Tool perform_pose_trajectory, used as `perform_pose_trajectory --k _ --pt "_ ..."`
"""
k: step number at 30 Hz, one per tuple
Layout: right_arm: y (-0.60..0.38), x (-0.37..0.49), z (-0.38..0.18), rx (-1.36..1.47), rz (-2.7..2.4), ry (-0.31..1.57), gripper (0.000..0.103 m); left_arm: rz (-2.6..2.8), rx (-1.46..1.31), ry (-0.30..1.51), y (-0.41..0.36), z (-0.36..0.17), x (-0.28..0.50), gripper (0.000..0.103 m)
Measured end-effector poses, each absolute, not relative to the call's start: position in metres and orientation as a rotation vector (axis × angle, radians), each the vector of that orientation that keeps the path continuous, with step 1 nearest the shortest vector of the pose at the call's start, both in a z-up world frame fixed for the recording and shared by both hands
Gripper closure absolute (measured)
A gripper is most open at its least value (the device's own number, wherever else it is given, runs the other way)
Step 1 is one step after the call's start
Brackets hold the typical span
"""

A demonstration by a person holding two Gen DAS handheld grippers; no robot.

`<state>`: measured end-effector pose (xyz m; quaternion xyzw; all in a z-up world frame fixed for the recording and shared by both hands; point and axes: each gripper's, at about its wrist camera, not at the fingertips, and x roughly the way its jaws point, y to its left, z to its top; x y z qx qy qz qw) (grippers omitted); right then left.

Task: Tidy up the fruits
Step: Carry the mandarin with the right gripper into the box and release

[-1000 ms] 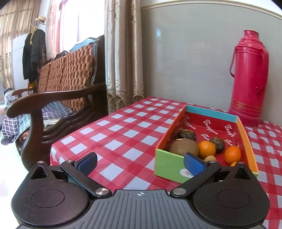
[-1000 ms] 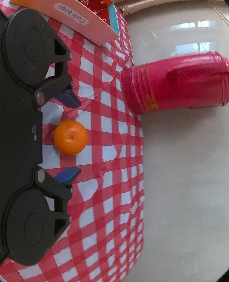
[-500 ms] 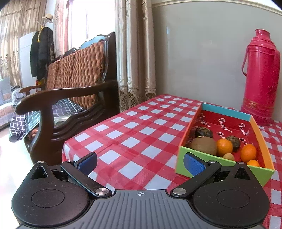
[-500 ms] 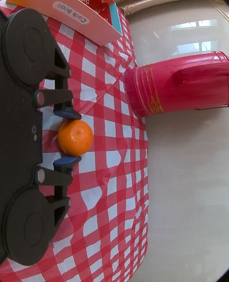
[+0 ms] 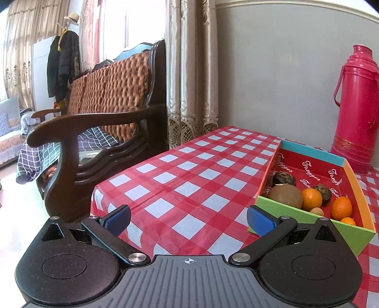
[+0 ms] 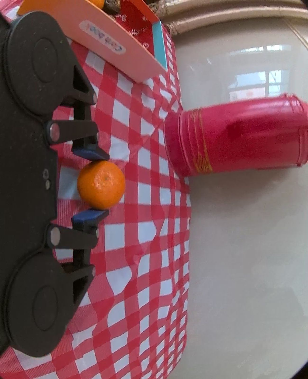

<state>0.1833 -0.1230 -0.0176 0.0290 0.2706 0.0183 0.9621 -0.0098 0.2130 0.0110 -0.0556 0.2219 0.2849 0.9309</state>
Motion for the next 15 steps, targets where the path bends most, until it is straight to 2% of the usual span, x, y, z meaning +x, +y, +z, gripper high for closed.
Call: perform_pose_trajectory --k 15 --pt "-0.033 0.153 0.019 0.001 0.369 0.43 0.068 0.622 -0.16 0.445 0.234 0.008 -0.022 0.0"
